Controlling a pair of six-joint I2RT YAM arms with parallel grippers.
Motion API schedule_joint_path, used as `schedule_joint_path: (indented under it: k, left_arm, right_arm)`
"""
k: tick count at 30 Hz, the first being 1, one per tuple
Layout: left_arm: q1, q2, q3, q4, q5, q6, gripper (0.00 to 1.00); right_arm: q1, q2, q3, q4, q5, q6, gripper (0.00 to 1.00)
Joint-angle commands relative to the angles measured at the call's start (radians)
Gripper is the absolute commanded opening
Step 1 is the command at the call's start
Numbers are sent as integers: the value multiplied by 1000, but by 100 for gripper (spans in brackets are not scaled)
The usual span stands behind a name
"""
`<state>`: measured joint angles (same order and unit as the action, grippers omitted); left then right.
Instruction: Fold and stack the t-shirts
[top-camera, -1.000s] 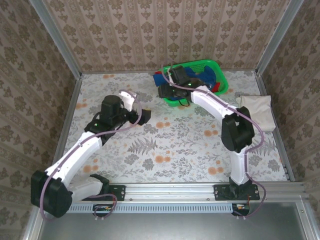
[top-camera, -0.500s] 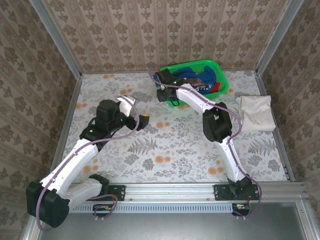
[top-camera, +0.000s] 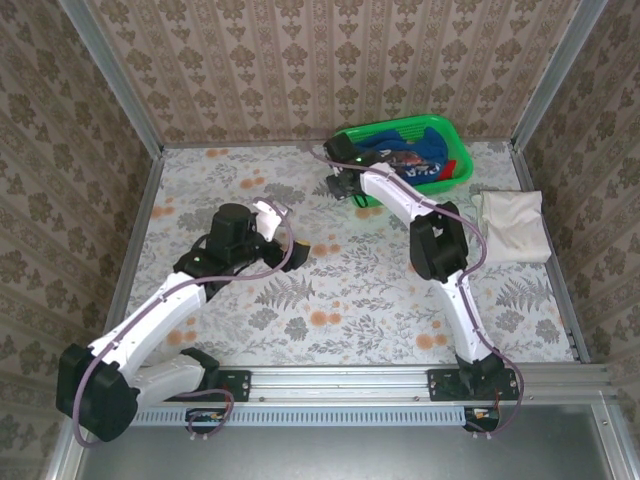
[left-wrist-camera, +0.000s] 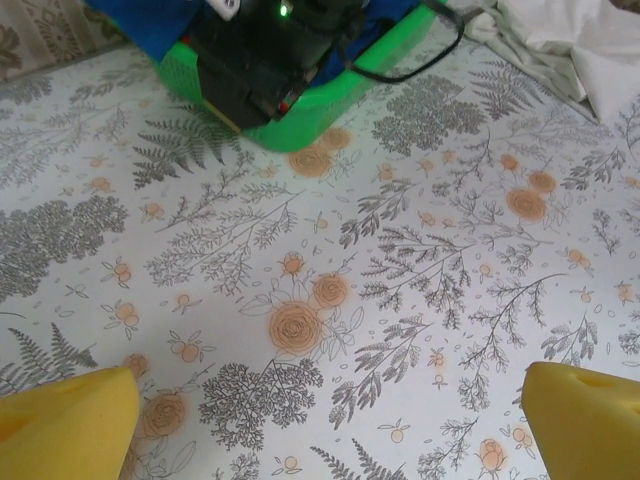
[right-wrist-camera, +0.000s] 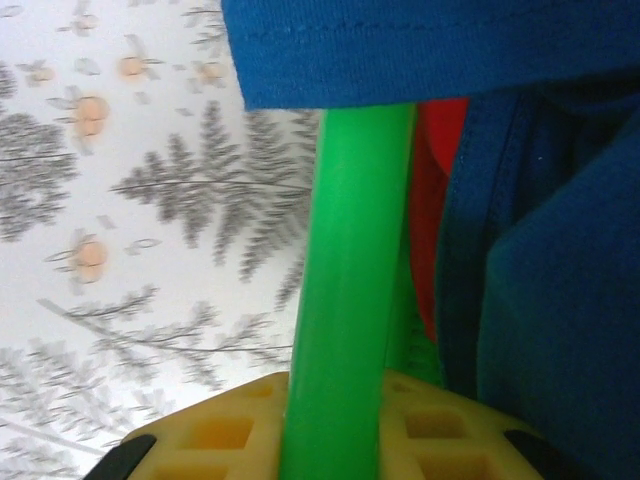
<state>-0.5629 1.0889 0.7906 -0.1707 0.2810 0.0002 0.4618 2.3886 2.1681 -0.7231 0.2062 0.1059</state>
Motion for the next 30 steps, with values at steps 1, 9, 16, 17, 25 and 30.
schedule_joint_path:
  k: [1,9,16,17,25,30]
  left_arm:
    - [-13,25,27,38,-9,-3,100]
    - [-28,112,26,103,5,-33,100]
    - [-67,176,85,90,-15,38,100]
    - [-70,184,92,86,-16,46,100]
    - [-80,216,111,98,-31,67,100]
    - [-80,229,126,100,-52,92,100]
  right_arm:
    - [-67,-41,-47,21,74,-24,19]
    - [-162,-35,-69,39,133,5,15]
    - [-214,-15,-80,98,140,-76,15]
    - [-220,-16,-83,104,139,-92,16]
    - [-266,-42,-120,130,157,-200,20]
    - [-291,-81,-144,150,128,-213,25]
